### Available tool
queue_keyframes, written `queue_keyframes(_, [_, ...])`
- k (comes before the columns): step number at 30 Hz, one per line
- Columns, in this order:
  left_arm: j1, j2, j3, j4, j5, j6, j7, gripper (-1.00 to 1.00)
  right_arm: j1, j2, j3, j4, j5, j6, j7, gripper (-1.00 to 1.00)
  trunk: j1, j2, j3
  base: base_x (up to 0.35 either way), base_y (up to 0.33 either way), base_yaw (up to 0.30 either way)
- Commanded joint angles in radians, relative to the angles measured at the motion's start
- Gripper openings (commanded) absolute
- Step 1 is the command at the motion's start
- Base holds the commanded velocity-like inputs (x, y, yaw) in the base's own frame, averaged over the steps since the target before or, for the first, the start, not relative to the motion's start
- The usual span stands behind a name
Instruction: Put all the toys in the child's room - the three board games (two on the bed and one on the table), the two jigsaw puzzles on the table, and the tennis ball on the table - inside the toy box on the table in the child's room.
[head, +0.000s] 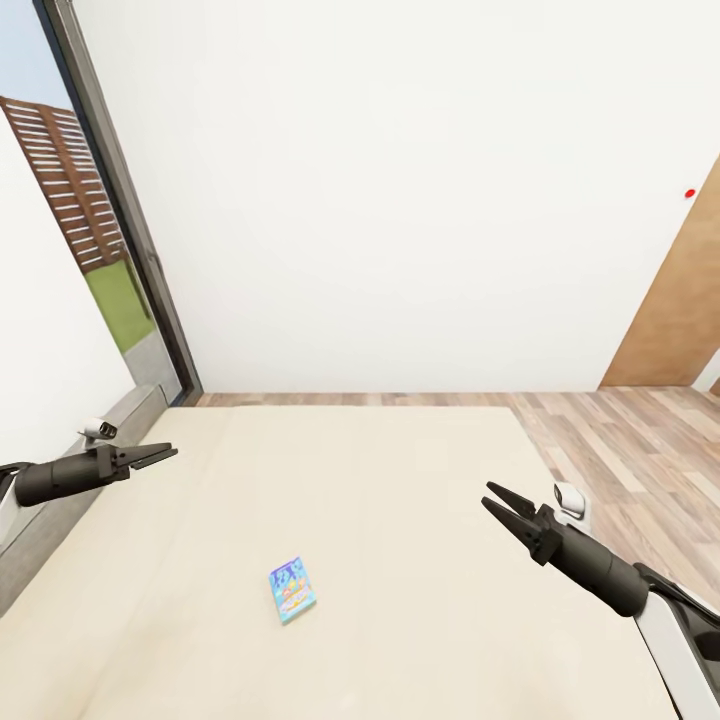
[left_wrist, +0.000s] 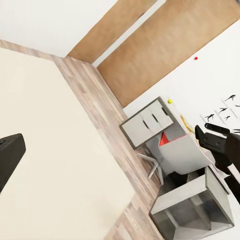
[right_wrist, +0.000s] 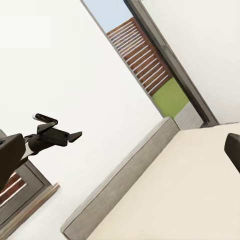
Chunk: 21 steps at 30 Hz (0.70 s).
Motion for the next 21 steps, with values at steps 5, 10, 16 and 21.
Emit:
queue_keyframes(5, [-0.001,0.000,0.000,0.000,0.000,0.011,-0.004,1.00,-0.001,0.000,0.000,0.000,-0.007,0.008,0.001,1.00,0.001,-0.002,0.006,0.000,0.000,0.000])
queue_keyframes(10, [-0.001,0.000,0.000,0.000,-0.001,0.011,-0.004,1.00,-0.001,0.000,0.000,0.000,-0.007,0.008,0.001,1.00,0.001,-0.002,0.014,0.000,0.000,0.000])
queue_keyframes(16, [-0.001,0.000,0.000,0.000,-0.001,0.011,-0.004,1.00,-0.001,0.000,0.000,0.000,-0.007,0.008,0.001,1.00,0.001,-0.002,0.024,0.000,0.000,0.000])
queue_keyframes(21, [-0.001,0.000,0.000,0.000,-0.001,0.011,-0.004,1.00,-0.001,0.000,0.000,0.000,-0.007,0.008,0.001,1.00,0.001,-0.002,0.032,0.000,0.000,0.000])
